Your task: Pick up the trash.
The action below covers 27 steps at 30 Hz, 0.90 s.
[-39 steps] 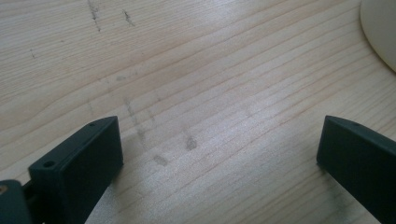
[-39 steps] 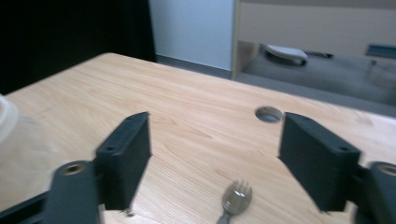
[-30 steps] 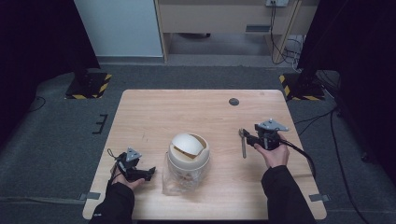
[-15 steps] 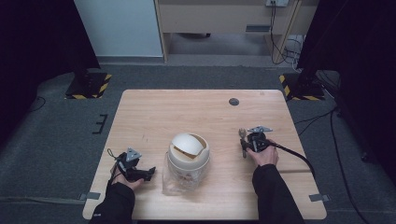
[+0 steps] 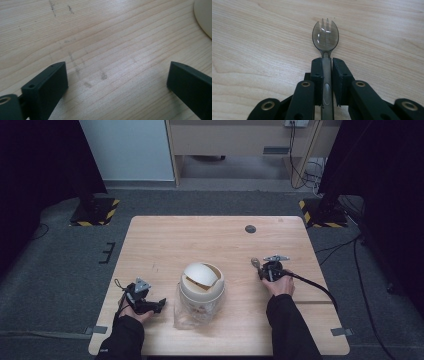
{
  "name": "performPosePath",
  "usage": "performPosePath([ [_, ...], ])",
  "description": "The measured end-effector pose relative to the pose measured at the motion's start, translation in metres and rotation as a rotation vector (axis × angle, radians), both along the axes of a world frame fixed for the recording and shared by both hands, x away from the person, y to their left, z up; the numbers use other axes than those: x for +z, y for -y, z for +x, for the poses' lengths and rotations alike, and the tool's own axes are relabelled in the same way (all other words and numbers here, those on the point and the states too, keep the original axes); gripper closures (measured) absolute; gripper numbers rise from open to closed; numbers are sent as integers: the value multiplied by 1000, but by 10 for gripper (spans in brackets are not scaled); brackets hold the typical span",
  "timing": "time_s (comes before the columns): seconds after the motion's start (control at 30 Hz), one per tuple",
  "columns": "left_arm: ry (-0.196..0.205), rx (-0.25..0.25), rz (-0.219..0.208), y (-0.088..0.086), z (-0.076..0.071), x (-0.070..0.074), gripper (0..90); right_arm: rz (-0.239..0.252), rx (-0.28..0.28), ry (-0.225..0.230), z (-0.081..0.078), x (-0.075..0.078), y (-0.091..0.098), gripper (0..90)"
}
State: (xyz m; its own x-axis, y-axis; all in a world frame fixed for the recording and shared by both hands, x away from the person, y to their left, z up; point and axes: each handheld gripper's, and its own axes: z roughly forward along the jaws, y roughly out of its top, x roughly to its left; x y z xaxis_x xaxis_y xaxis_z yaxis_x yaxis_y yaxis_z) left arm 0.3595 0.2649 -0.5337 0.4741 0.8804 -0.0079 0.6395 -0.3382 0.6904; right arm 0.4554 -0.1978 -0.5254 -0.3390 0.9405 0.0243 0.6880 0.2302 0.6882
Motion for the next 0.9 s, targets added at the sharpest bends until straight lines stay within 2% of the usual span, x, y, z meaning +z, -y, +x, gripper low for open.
performPosePath([
  [0.1,-8,5,-15,0,0,1,76,-3,11,8,-1,3,3,800],
  [0.13,-19,10,-34,0,0,4,99,23,20,34,-4,9,5,800],
  [0.17,-19,10,-34,0,0,4,116,23,20,34,-4,9,5,800],
  [0.2,-32,12,-54,1,-1,5,124,61,35,63,-7,18,10,800],
  [0.23,-32,12,-54,1,-1,5,133,61,35,63,-7,18,10,800],
  [0.27,-40,12,-61,2,-1,7,144,104,60,100,-12,27,16,800],
  [0.3,-40,12,-61,2,-1,7,152,104,60,100,-12,27,16,800],
  [0.33,-43,9,-67,2,-2,7,156,139,87,135,-18,37,23,799],
  [0.43,-7,14,-84,3,-3,16,173,221,98,193,-29,53,36,800],
  [0.47,11,24,-106,2,-4,19,177,253,95,212,-33,58,40,800],
  [0.5,11,24,-106,2,-4,19,176,253,95,212,-33,58,40,800],
  [0.53,47,38,-176,1,-6,25,177,298,103,250,-39,66,48,799],
  [0.57,47,38,-176,1,-6,25,177,298,103,250,-39,66,48,799],
  [0.6,95,42,-204,1,-8,32,178,328,116,286,-44,72,54,799],
  [0.63,95,42,-204,1,-8,32,180,328,116,286,-44,72,54,799],
  [0.67,135,51,-228,1,-10,39,184,352,126,314,-46,79,59,799],
  [0.7,135,51,-228,1,-10,39,185,352,126,314,-46,79,59,799],
  [0.73,175,63,-248,0,-13,47,186,376,131,351,-48,86,64,799],
  [0.77,175,63,-248,0,-13,47,187,376,131,351,-48,86,64,799],
  [0.8,195,69,-261,-1,-14,50,187,389,130,364,-49,90,66,799],
  [0.9,276,87,-302,-1,-19,66,191,436,127,431,-54,106,74,799],
])
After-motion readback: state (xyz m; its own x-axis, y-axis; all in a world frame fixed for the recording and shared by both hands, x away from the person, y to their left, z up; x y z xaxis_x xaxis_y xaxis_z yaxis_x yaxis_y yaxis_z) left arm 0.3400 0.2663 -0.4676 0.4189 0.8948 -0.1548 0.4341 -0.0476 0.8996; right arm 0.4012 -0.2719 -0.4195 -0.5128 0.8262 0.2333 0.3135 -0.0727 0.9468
